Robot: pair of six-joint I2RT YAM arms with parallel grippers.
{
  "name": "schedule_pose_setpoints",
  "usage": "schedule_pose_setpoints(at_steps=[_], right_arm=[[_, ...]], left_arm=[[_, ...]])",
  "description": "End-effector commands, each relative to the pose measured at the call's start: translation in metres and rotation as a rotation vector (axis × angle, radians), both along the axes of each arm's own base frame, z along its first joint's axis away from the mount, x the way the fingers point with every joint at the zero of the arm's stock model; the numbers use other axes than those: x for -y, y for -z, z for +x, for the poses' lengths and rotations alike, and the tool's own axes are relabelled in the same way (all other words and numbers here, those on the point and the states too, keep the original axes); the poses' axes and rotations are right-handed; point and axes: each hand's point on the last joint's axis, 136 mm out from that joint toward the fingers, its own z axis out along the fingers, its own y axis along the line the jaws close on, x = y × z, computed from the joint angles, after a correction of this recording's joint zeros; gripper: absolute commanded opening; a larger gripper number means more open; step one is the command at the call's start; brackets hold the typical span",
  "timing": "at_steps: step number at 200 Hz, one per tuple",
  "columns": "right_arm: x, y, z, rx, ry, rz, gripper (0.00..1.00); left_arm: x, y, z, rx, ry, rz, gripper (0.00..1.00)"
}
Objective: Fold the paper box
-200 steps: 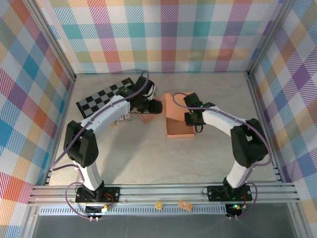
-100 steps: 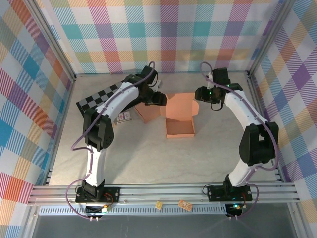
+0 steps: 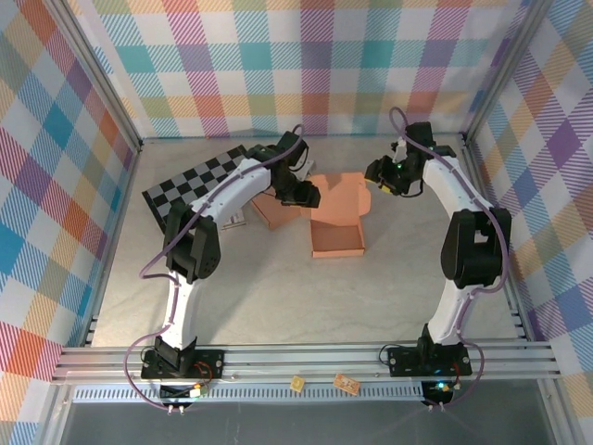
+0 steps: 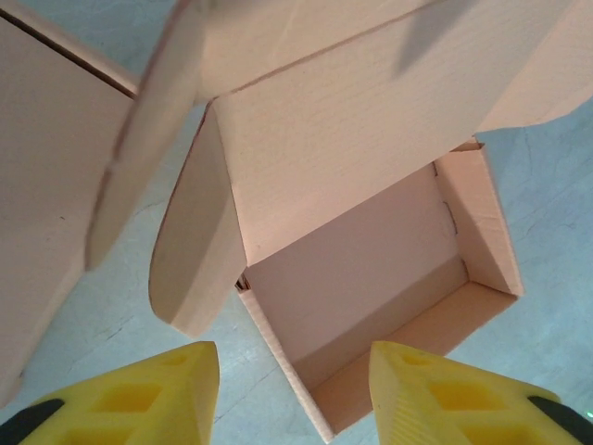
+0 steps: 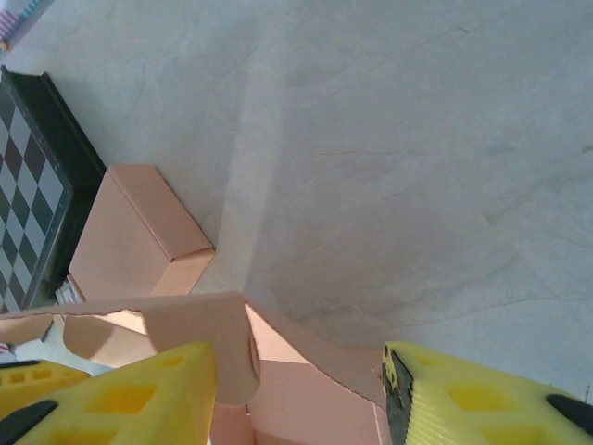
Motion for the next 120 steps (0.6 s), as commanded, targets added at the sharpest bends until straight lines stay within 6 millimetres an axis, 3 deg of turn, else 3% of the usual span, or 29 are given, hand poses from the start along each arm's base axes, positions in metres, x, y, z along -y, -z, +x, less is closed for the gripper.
schedule_pose_setpoints(at_steps=[1,45,89,120], right_arm=[[-0.001,-0.014,0.0,-0.014,0.049,0.071,0.51],[0.013,-0.035,-0.001,0.027,0.108,0.03,0.51],[0.028,-0.037,0.004,0.014,0.176,0.036,0.52],[0.026,-0.026,0.004,-0.04,0.175,0.05,0.51]], left_arm=[[-0.004,-0.002,0.011,0.052,-0.03,0.037,0.45],[-0.014,-0.028,0.015,0.125,-0.081,0.048,0.52],[-0.023,-0.014,0.019,0.081,-0.086,0.094,0.55],[-0.01,-0.012,0.024,0.077,-0.063,0.042,0.54]])
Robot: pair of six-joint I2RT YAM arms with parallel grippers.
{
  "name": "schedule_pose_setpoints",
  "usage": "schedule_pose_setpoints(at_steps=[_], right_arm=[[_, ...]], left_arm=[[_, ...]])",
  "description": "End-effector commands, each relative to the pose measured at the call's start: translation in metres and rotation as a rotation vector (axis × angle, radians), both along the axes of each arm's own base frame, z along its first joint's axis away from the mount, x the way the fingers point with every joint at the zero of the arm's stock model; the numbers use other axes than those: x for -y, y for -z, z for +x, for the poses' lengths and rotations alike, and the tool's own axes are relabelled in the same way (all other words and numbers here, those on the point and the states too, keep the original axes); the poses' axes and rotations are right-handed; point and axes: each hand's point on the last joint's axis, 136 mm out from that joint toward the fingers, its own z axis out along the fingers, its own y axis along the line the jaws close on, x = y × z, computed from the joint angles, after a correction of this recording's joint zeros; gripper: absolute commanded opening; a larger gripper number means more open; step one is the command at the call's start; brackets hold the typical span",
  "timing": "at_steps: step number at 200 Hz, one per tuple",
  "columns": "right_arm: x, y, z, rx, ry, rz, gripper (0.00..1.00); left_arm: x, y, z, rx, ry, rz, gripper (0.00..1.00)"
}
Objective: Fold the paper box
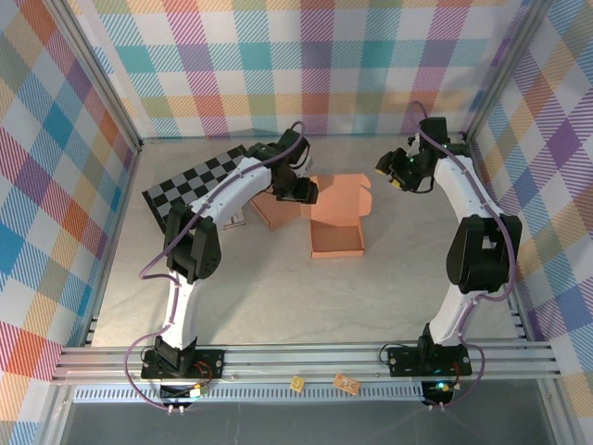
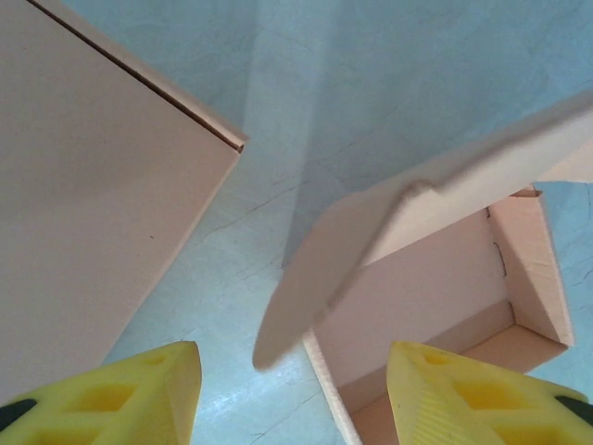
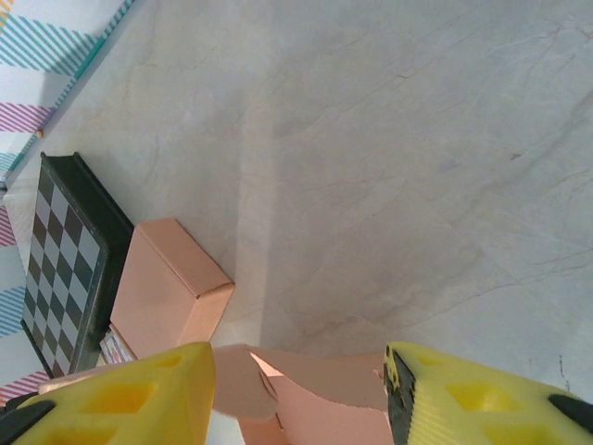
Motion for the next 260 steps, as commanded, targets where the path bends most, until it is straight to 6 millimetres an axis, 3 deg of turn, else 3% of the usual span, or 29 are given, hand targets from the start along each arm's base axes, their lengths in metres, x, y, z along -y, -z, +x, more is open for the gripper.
schedule_pose_setpoints(at_steps=[1,26,55,156,219,260], right_arm=[[0.001,0.001,0.001,-0.04,0.014,0.02,0.51],[-0.004,0.016,-0.002,-0.103,0.008,0.059,0.51],[-0.012,0.029,-0.004,-0.168,0.003,0.126,0.51],[-0.038,0.036,-0.013,-0.321,0.111,0.382,0.49],[-0.042,0.034,-0.035,-0.4,0.212,0.463,0.5],[-0.054,0.032,-0.034,-0.408,0.237,0.525,0.5]], left_arm=[[0.007,-0.004,0.006,-0.002,0.013,-0.04,0.53],[0.016,0.002,0.009,-0.018,0.017,-0.048,0.47],[0.017,0.005,0.009,-0.022,0.008,-0.046,0.32],[0.028,0.003,-0.001,0.03,-0.022,-0.032,0.22],[0.019,-0.013,0.012,0.158,-0.136,-0.053,0.16],[0.017,-0.015,0.017,0.212,-0.143,-0.063,0.15]])
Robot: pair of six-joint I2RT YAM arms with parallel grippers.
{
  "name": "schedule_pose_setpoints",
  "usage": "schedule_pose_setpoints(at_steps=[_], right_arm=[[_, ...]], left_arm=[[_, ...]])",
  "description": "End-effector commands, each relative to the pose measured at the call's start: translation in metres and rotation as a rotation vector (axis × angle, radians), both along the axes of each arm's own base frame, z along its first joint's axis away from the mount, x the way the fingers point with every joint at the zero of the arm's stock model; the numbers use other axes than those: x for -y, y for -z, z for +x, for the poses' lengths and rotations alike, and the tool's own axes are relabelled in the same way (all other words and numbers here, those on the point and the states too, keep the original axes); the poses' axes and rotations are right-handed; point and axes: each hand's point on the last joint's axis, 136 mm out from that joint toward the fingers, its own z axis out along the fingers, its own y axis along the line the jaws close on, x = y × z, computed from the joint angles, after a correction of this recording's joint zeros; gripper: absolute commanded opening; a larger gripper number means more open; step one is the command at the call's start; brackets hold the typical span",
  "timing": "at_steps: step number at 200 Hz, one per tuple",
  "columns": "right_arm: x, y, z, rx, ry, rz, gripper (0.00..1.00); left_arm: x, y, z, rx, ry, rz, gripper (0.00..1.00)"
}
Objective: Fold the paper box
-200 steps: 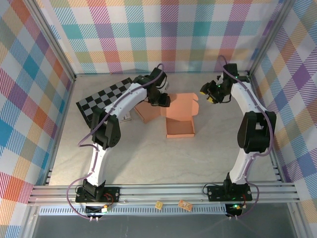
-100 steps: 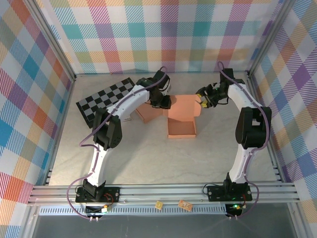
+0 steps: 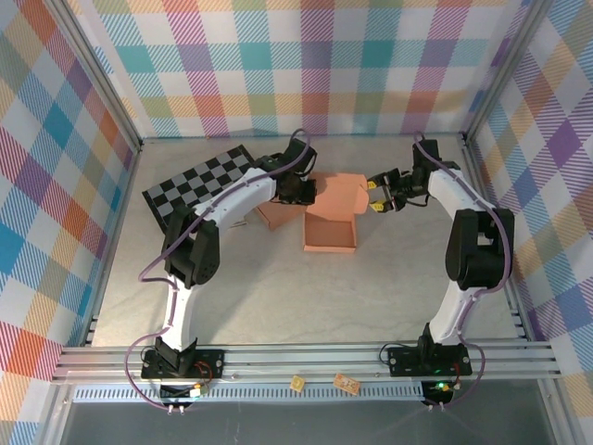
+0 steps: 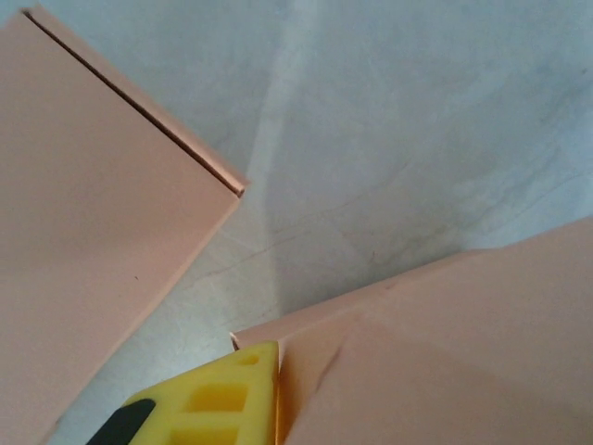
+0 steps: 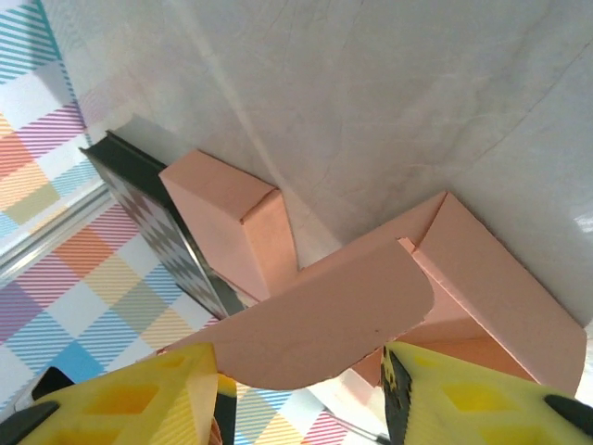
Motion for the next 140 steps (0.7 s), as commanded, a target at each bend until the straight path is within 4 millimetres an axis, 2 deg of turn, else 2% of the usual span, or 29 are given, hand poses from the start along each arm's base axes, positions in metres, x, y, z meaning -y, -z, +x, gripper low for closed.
schedule_pose_setpoints(at_steps=[1,36,140], right_arm=[[-0.011,-0.014,0.003,0.006,0.03,0.062,0.5],[-0.02,-0.017,0.004,-0.016,0.052,0.082,0.5],[-0.028,-0.012,-0.01,-0.089,0.127,0.091,0.5]], left_arm=[[0.001,-0.023,0.009,0.095,-0.024,-0.039,0.15],[0.0,-0.024,0.013,0.14,-0.047,-0.068,0.14],[-0.011,-0.021,0.012,0.18,-0.169,-0.156,0.12]])
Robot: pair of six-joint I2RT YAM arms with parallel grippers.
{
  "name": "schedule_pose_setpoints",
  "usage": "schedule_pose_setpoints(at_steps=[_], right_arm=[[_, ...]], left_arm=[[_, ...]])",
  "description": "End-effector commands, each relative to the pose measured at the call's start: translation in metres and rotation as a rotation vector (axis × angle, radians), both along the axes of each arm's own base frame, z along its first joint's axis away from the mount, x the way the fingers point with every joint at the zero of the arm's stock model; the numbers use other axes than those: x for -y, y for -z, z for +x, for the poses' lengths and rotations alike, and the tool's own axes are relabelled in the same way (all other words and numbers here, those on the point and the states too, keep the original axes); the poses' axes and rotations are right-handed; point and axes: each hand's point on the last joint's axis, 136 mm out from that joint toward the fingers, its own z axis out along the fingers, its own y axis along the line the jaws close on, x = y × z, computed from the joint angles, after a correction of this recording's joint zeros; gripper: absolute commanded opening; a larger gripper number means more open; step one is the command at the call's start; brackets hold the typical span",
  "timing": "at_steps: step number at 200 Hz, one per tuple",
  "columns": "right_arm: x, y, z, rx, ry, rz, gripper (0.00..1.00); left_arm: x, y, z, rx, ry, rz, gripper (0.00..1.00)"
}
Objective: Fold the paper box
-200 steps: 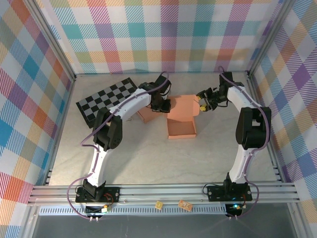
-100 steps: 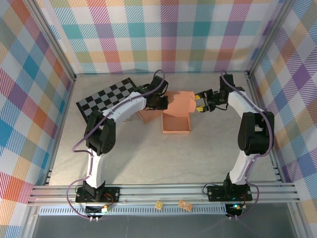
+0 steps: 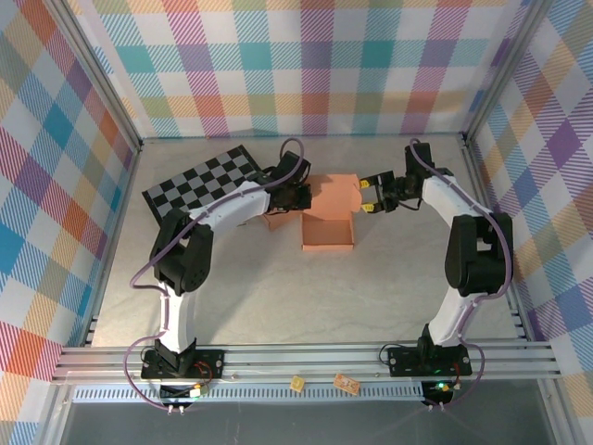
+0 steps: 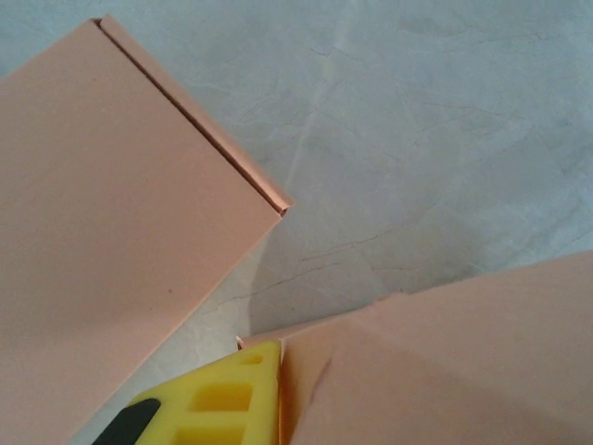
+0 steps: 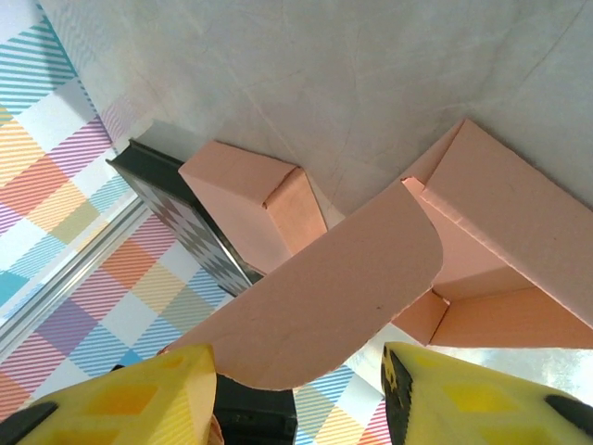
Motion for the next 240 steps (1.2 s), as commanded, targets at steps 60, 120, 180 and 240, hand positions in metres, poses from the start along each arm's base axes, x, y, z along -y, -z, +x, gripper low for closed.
schedule_pose_setpoints(at_steps=[60,120,180,240], right_arm=[[-0.003,-0.002,-0.017,-0.057,0.027,-0.003,0.5],[-0.003,0.001,-0.021,-0.066,0.025,-0.003,0.5],[-0.004,0.004,-0.02,-0.091,0.037,0.009,0.49],[0.047,-0.035,-0.003,0.16,-0.015,-0.284,0.5]], left_arm=[[-0.006,-0.035,0.01,0.143,-0.121,-0.151,0.0],[-0.01,-0.03,0.01,0.149,-0.117,-0.125,0.0],[-0.01,-0.03,0.012,0.156,-0.121,-0.126,0.0],[-0.013,-0.029,0.01,0.161,-0.096,-0.082,0.0]])
